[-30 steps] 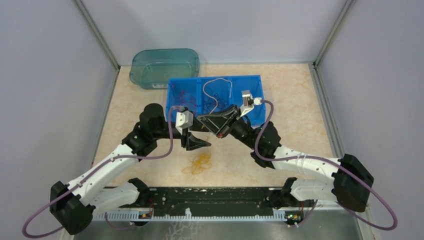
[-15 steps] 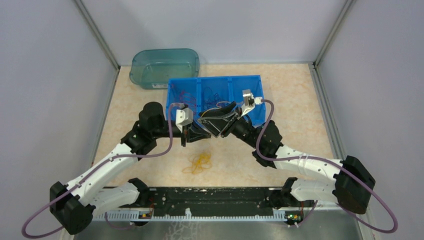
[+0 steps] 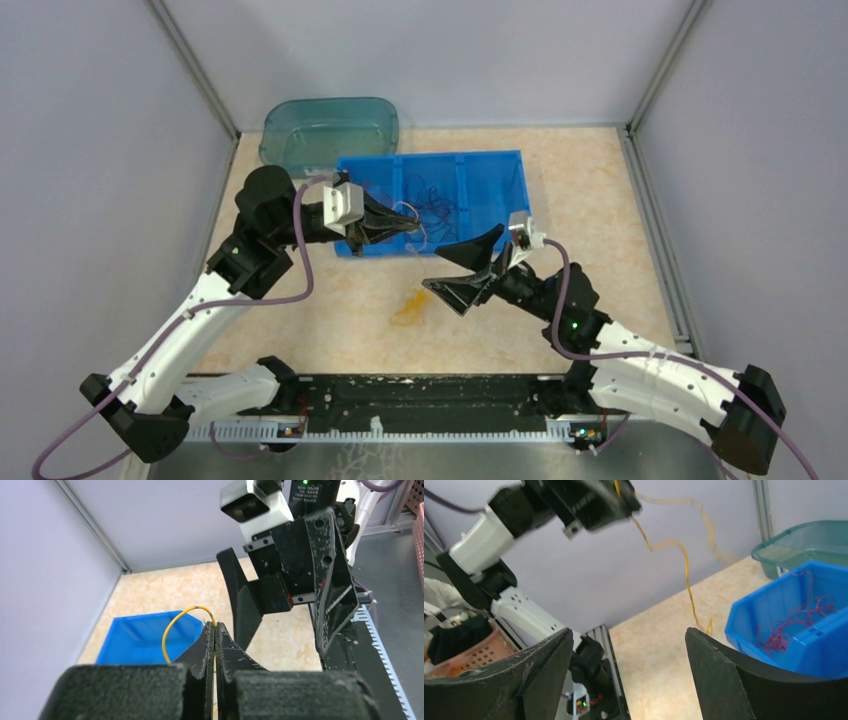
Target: Untangle the cables
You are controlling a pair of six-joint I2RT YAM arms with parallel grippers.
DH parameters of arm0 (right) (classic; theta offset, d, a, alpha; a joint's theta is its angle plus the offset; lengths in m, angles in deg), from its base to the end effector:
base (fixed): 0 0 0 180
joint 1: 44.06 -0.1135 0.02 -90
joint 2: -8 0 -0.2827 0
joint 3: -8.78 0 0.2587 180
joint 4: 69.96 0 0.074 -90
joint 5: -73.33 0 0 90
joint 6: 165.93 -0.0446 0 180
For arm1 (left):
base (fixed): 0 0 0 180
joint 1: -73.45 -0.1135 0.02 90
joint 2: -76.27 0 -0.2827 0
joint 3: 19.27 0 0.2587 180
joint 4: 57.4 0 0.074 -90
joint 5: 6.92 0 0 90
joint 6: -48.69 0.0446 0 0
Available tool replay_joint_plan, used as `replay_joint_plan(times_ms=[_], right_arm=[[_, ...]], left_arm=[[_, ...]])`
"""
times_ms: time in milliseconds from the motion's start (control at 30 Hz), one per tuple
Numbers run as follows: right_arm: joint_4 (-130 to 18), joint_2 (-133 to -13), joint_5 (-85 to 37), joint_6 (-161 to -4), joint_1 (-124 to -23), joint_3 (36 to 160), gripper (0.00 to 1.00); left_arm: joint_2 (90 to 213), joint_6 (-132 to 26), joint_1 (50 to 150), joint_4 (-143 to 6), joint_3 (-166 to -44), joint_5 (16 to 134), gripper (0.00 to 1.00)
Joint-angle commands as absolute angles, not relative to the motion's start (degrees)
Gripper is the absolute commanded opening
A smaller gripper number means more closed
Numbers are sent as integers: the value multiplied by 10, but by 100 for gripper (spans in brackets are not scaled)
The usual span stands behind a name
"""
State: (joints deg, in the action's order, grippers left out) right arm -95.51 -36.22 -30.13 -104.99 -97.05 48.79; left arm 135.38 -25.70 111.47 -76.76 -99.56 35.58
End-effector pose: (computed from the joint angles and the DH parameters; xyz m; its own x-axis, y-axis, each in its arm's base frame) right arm 0.1029 0.1538 0.3344 -0.2491 0.4543 -0.8553 -0.8993 0.2192 0.3784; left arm 0.1532 -0.1615 0.4529 0.2923 0.0022 -0.9563 0.9532 0.0807 0.2915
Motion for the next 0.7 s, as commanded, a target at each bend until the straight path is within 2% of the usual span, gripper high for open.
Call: replay_joint_plan(times_ms=[0, 233, 467, 667], right_arm=[[-902, -327, -294, -987, -968, 481, 84], [-930, -378, -291, -959, -968, 489, 82], [-951, -477, -260, -907, -968, 544, 73], [-993, -527, -258, -899, -968, 554, 61]], left_arm=[[1365, -238, 1112, -802, -1049, 359, 0], [1373, -248, 1112, -820, -1093, 352, 0], [1381, -262, 1112, -827, -1131, 340, 0], [1382, -263, 1112, -835, -1151, 331, 0]])
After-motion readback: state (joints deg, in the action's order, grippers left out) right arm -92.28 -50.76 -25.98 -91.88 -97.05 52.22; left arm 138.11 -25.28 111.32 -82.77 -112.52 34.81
